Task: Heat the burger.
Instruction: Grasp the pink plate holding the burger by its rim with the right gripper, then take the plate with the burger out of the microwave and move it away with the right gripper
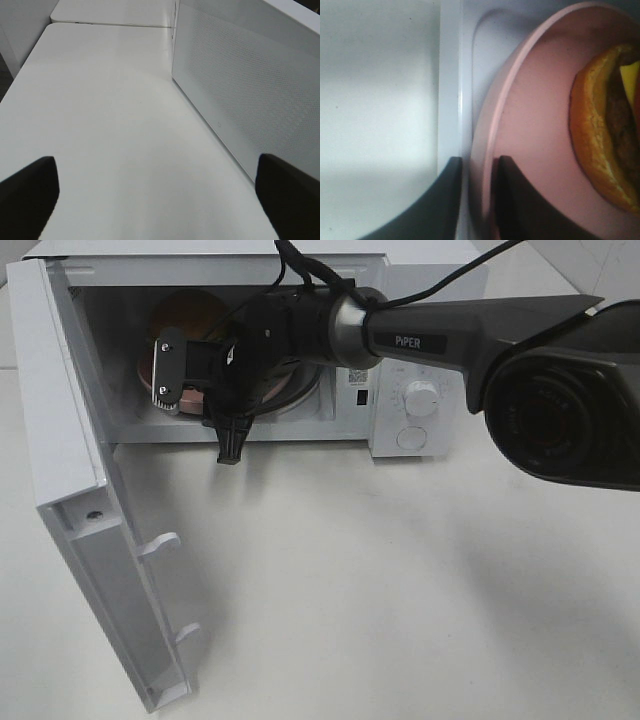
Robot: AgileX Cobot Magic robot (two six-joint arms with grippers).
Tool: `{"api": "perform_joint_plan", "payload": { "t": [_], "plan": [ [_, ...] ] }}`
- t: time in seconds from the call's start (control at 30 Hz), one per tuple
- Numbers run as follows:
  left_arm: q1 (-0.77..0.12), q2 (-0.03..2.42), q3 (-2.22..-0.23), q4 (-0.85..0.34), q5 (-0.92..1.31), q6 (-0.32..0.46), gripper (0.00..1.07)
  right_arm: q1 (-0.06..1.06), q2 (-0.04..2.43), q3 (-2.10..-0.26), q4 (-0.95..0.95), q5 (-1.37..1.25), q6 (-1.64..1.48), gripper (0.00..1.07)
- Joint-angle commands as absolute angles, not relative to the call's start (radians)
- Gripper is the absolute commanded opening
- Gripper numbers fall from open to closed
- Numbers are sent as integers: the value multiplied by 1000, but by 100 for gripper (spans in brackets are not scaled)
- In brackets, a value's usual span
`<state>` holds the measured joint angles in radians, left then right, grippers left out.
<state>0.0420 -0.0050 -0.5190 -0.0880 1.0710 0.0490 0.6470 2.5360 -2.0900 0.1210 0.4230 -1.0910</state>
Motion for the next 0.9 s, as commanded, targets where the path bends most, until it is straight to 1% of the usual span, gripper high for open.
{"api": "perform_joint_plan", "payload": {
  "t": [0.03, 0.4, 0.67, 0.8, 0.9],
  "plan": [
    [42, -10, -516, -87, 1067, 42, 100, 640, 2540, -2095, 144, 401, -1092, 0],
    [42, -10, -516, -87, 1067, 42, 100, 650, 2514, -2095, 146, 422, -1126, 0],
    [42, -10, -516, -87, 1067, 42, 100, 655, 2481, -2093, 138, 493, -1214, 0],
    [42, -10, -516, -87, 1067, 42, 100, 666, 2455, -2060, 74, 505, -1237, 0],
    [42, -10, -516, -87, 1067, 42, 100, 668, 2438, -2031, 70, 496, -1237, 0]
  ]
}}
